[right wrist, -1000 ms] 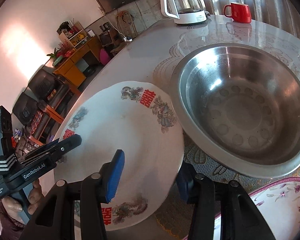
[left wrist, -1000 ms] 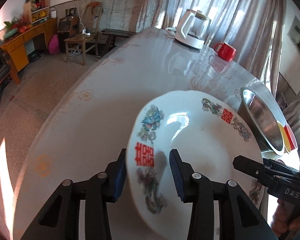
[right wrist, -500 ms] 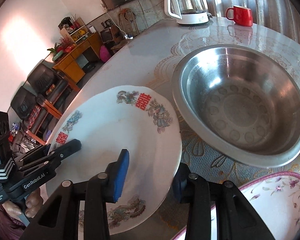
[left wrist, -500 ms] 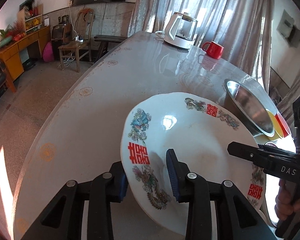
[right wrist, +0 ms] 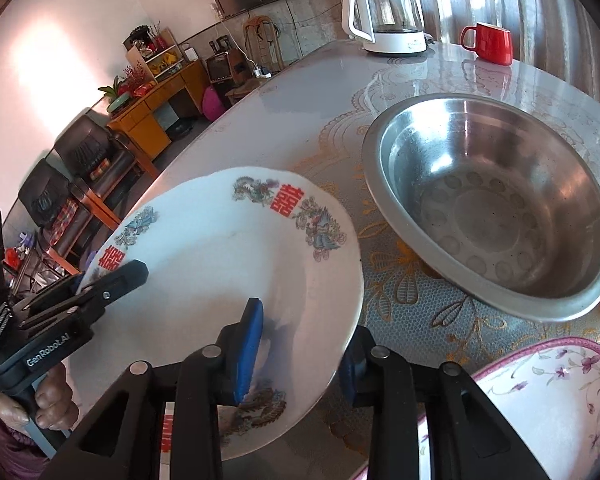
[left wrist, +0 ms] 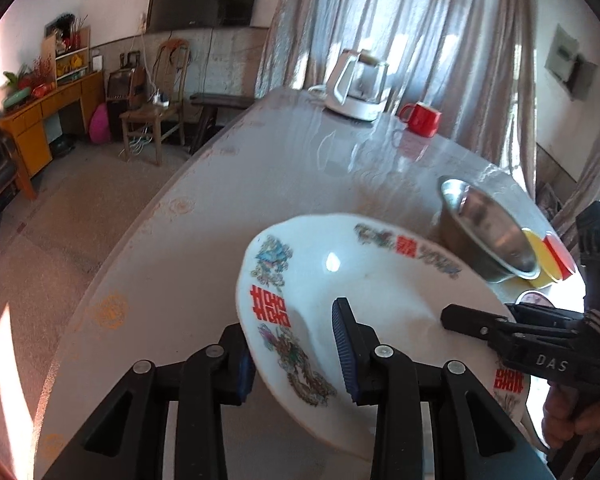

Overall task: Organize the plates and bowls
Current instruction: 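Lift the red-character plate and carry it over the pink-rimmed plate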

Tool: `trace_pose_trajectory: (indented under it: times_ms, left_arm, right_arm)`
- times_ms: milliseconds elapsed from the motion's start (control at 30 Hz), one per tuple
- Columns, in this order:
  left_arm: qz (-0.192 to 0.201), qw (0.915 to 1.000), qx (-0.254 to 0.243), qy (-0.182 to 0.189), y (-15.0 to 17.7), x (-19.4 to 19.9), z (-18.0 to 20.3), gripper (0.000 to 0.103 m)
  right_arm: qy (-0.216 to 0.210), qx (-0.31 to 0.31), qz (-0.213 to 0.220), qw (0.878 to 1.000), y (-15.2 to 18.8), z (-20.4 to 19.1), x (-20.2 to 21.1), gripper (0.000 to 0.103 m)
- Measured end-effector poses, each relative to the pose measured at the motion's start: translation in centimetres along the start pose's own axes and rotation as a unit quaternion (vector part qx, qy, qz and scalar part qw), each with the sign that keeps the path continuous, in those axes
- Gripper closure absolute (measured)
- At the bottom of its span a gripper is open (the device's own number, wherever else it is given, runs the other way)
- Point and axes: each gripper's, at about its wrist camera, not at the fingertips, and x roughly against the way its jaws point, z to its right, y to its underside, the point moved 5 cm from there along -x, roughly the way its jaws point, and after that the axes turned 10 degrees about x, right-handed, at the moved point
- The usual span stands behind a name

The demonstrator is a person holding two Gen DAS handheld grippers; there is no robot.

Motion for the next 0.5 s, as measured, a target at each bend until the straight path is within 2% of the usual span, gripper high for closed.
trace_pose_trajectory:
  times_ms: [133,233,500]
  left_arm:
    - [0.004,0.9999,-0.011,0.005,0.5,0.7,0.2,0.069]
    - [0.007,0.9999,-0.001,0.014,0.9,1.5,0.1,0.069]
    - [0.038,0.9988,-0.016,0.027,1.3,5.1,2.1,0.069]
  right_arm:
    - [-0.008,-0.003,0.008,1.0,0.8,-0.1,0.7,0.07]
    - [-0.014,-0.004,0.011,1.0,1.2,-0.4,1.1,0.07]
    - [-0.028,-0.004,0.046,0.999,1.9,-0.9,3.8,0.07]
